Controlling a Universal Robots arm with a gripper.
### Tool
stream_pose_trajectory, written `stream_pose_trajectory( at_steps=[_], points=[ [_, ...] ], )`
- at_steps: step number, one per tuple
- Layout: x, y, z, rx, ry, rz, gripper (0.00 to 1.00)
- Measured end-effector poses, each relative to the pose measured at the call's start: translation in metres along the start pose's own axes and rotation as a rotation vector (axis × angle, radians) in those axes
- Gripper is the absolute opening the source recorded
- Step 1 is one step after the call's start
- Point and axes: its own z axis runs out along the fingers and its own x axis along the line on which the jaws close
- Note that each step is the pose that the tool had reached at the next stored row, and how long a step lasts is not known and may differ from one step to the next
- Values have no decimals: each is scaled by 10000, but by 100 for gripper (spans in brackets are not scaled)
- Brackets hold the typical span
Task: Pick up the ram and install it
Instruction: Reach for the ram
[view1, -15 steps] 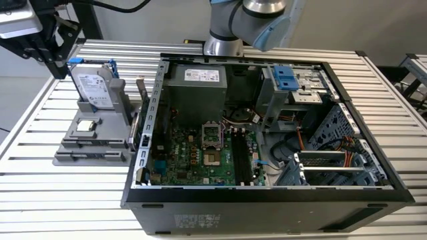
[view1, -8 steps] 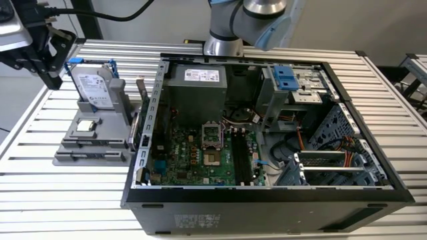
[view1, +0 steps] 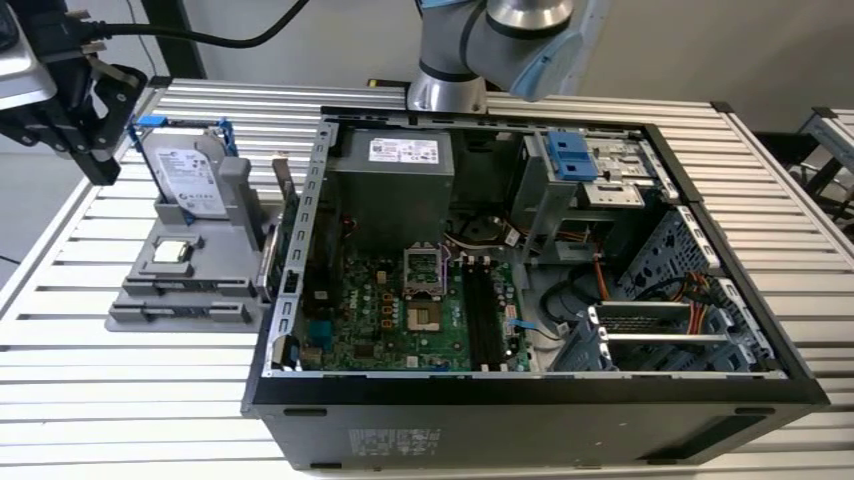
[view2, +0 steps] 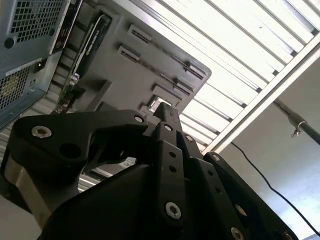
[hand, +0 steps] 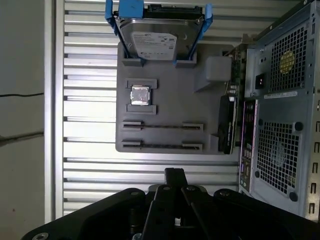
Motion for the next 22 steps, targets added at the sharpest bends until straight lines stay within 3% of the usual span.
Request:
stream_pose_trajectory(
  at_steps=[14,22],
  points=[
    [0,0,0,2,10,-67,0],
    [1,0,-4,-12,54,-934,0]
  ],
)
